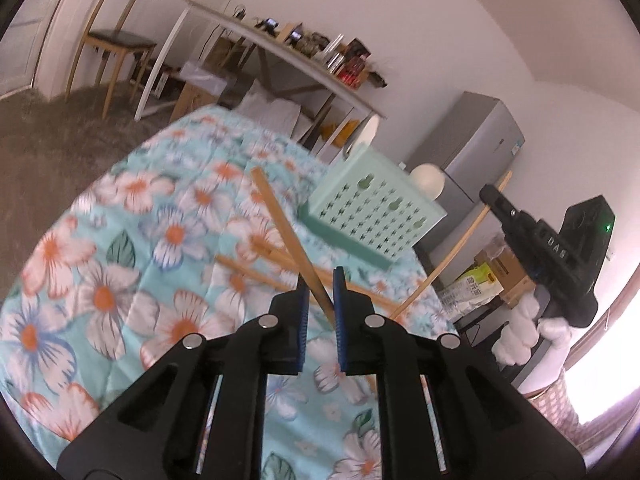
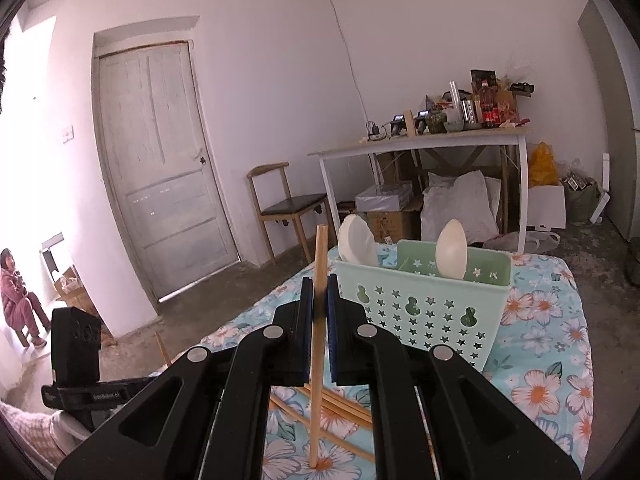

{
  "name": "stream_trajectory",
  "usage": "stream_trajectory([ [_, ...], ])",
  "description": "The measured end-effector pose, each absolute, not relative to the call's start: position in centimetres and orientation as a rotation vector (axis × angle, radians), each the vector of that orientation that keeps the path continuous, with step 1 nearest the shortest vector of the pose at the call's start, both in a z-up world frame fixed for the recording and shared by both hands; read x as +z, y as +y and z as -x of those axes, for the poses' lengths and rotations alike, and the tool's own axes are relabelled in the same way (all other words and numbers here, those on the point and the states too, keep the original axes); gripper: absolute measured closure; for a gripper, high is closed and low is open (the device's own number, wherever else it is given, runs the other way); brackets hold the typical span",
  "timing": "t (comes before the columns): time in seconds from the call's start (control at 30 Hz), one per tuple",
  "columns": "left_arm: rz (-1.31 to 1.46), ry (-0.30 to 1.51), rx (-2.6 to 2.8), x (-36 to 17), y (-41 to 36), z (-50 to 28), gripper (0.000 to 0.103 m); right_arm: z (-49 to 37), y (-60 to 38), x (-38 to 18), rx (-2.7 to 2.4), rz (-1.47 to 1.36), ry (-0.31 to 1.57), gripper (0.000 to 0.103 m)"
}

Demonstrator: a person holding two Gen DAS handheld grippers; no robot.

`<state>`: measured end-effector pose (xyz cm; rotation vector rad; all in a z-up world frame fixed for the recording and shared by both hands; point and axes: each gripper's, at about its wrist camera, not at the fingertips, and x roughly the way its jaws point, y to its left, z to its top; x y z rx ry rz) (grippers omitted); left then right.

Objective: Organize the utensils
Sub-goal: 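Raise a chopstick upright with the left tool while the right tool lifts its chopstick, then lower the left tool's chopstick into the mint-green holder and open the left tool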

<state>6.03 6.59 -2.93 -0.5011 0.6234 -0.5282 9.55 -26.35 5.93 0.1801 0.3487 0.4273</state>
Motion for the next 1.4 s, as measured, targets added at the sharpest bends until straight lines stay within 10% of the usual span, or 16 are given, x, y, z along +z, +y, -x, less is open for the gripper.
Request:
stream_trajectory([
  [0.93, 0.478, 0.156, -0.653, 16.4, 3.3, -13.3, 0.098, -5.2, -31.6, 10.3, 0.440, -0.296, 0.113, 0.096],
  [1.4, 0.417, 0.332, -0.642, 11.1, -6.6, -23.7, 0.098, -5.6, -33.3, 10.8, 0.417, -0.302, 0.108, 0.096],
])
